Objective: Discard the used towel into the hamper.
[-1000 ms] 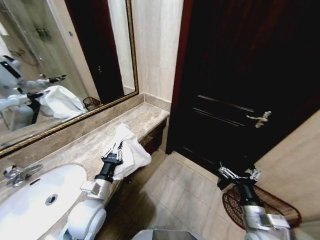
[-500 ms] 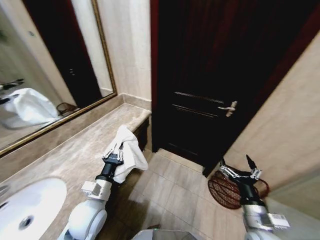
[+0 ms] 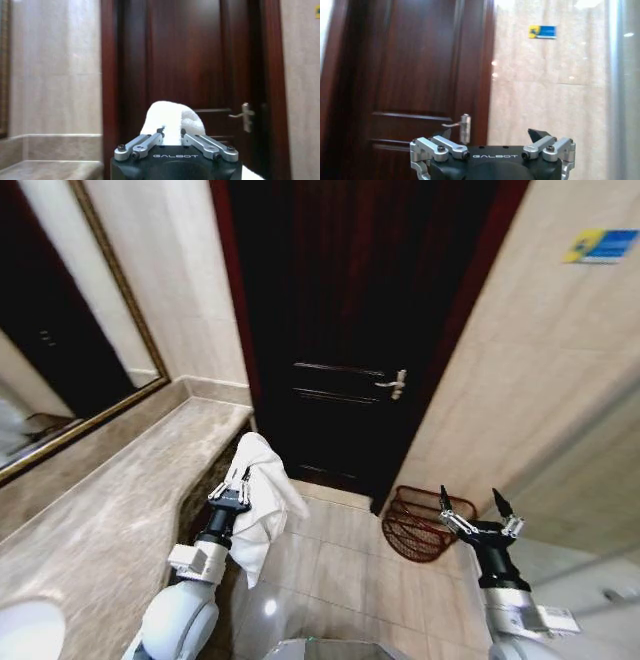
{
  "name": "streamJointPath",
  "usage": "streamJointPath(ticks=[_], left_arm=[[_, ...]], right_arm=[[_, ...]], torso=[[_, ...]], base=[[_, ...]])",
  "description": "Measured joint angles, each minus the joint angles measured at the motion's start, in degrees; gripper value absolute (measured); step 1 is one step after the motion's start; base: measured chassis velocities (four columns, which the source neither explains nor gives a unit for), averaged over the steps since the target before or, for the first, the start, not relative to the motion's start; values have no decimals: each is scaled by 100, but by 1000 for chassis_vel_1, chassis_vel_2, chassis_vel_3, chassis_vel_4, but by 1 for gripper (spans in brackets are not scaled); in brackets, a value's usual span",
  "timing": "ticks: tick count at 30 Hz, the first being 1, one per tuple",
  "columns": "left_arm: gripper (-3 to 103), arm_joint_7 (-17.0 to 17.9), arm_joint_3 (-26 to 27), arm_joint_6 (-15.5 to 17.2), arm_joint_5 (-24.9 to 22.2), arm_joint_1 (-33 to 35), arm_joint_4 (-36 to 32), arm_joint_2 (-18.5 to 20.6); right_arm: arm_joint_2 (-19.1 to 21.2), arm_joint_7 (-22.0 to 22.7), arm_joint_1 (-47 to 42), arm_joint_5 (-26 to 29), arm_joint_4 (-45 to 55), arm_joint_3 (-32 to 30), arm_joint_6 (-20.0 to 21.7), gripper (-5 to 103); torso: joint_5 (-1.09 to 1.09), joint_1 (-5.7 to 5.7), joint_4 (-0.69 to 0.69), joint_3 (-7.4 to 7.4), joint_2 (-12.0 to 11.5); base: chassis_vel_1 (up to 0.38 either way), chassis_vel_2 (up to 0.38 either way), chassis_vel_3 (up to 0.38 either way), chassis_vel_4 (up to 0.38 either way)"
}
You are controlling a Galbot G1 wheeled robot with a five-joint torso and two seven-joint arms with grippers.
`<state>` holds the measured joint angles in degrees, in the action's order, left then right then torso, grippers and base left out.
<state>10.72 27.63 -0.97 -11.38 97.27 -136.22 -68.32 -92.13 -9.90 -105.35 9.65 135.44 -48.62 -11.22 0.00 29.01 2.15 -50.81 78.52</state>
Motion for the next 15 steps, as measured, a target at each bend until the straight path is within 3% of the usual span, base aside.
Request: streamJointPath(ticks=[15], left_arm=[[6, 3, -128, 41, 182, -19, -11, -69]], right_arm=[[0, 16, -71, 97, -67, 3, -171, 100]], torso=[[0, -232, 0, 267, -500]], base=[[-124, -124, -121, -120]])
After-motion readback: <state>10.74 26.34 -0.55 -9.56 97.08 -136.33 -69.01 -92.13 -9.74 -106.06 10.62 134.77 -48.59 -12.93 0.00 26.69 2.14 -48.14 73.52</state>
